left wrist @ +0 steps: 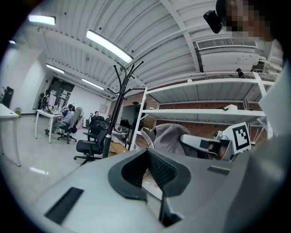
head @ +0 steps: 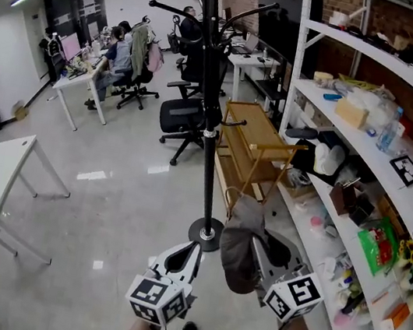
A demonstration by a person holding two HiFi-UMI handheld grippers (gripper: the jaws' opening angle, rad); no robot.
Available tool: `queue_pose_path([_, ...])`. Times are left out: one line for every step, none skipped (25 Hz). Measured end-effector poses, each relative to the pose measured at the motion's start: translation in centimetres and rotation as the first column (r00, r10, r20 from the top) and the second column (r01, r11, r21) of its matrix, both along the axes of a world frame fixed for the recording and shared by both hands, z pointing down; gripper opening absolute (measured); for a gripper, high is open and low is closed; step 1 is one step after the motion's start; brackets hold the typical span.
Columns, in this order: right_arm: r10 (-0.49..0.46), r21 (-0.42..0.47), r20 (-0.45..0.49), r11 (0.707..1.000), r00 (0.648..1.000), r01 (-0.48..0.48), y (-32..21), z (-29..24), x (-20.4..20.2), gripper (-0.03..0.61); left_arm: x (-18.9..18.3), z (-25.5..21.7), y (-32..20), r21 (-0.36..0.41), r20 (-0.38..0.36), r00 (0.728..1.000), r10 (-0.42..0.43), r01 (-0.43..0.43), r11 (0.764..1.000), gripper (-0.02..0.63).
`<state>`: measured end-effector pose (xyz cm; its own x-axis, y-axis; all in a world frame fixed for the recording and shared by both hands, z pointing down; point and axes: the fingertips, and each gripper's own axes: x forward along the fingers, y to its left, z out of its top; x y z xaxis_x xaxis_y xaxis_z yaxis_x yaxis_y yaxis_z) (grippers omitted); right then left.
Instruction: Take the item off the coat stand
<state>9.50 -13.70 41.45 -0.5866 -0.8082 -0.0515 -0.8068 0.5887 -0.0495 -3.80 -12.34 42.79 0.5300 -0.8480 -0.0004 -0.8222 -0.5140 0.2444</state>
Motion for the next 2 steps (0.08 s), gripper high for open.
queue_pose_path([0.0, -0.002, -0.001, 1.0, 1.0, 0.0, 0.21, 0.02, 0.12, 0.069, 0.12, -0.01, 0.2, 0.0, 0.0, 1.0, 0.001, -0.001, 1.0, 0.008])
queue_pose_path([0.0, -0.004, -0.003, 1.0, 1.0, 0.0, 0.42, 0.05, 0.25, 0.069, 0.25, -0.02, 0.4, 0.0, 0.0, 1.0, 0.001, -0.001, 1.0, 0.008])
